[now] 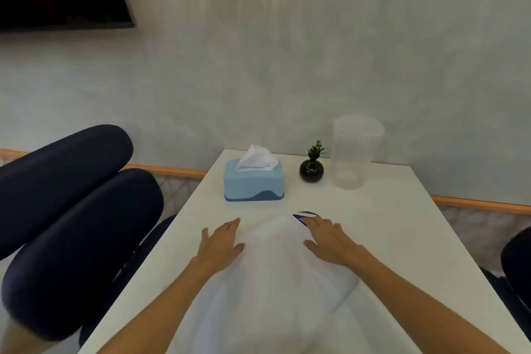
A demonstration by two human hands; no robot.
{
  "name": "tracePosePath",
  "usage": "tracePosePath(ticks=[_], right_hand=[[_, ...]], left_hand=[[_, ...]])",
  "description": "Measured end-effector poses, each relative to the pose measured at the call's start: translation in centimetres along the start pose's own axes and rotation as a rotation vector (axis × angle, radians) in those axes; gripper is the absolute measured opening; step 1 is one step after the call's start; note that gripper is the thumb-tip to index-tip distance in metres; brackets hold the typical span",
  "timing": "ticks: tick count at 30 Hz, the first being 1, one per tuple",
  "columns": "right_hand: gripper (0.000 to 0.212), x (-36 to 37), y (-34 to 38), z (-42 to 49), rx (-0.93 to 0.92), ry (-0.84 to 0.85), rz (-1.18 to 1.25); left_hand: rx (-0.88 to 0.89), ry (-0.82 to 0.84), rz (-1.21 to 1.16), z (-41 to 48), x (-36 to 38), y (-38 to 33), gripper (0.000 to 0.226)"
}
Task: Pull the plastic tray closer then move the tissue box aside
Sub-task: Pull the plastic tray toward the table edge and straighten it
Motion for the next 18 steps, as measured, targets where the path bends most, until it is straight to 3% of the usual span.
tracePosePath(ticks=[6, 12, 18], right_hand=[[0.059, 2.9, -1.3, -0.3, 0.163, 0.102, 0.107], [0.051, 3.5, -2.2, -0.2, 0.221, 0.004, 0.109], [0.04, 4.3, -3.9, 0.0, 0.312, -0.032, 0.134]], left_hand=[[-0.095, 0.034, -0.061, -1.7, 2.7, 3.7, 0.051], [-0.069, -0.14, -0.162, -1.1, 3.0, 4.1, 0.036], [-0.061, -0.151, -0.273, 0.8, 2.6, 3.9, 0.032]])
Point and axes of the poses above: each hand's wrist, its own z-axis towards the middle knuckle, its own x-axis out of the palm, y = z × x, the point moved 6 cm from there along z, towards the middle knuckle, and after that the axes turned 3 degrees about z, right-handed, at the moved point
